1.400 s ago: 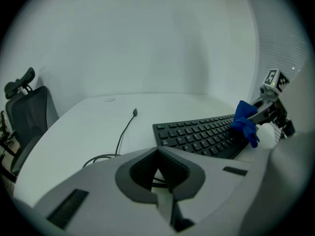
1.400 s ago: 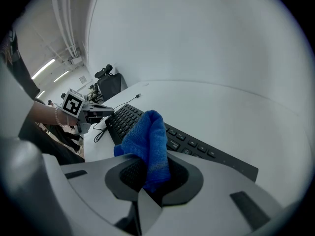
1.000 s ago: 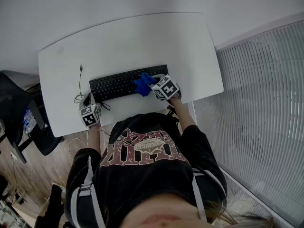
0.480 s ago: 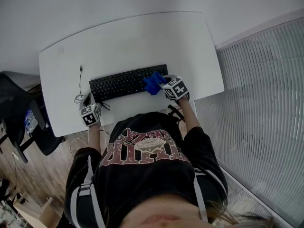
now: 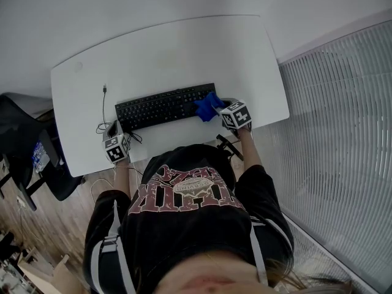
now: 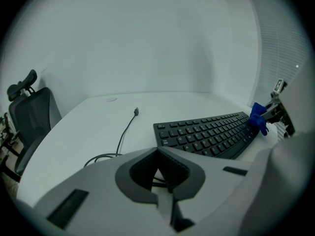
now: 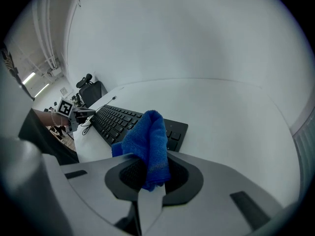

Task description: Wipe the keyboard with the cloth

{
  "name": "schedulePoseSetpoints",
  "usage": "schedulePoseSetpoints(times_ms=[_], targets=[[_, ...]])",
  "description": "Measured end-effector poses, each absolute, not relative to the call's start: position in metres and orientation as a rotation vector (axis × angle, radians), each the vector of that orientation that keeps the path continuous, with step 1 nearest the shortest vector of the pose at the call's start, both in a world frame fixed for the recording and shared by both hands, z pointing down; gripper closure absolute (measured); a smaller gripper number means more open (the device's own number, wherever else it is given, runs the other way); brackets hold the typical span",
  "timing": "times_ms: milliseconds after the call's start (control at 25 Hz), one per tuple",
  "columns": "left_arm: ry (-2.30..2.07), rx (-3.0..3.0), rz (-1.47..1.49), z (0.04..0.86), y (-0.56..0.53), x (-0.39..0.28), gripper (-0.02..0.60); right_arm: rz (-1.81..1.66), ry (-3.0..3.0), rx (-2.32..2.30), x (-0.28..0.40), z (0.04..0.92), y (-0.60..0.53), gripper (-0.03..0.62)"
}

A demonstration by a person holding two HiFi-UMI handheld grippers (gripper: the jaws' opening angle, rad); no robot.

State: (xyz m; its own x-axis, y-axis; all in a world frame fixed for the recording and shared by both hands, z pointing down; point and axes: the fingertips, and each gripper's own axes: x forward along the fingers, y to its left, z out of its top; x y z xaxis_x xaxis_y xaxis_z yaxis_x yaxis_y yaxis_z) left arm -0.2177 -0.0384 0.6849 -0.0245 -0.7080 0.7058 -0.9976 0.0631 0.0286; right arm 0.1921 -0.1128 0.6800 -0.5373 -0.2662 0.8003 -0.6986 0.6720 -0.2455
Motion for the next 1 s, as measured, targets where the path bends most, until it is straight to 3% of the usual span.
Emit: schedulePoseSetpoints(times_ms=[600, 1000], targets=[[-1.803, 1.684, 0.664, 0.685, -0.039, -0.219, 0.548, 0.755, -2.036, 0.909, 0.255, 0.68, -0.119, 0.53], [-1.804, 1.67, 0.671, 0.686, -0.039, -0.218, 0.549, 0.754, -2.109, 0.962, 0.245, 0.655, -0.132, 0.53]])
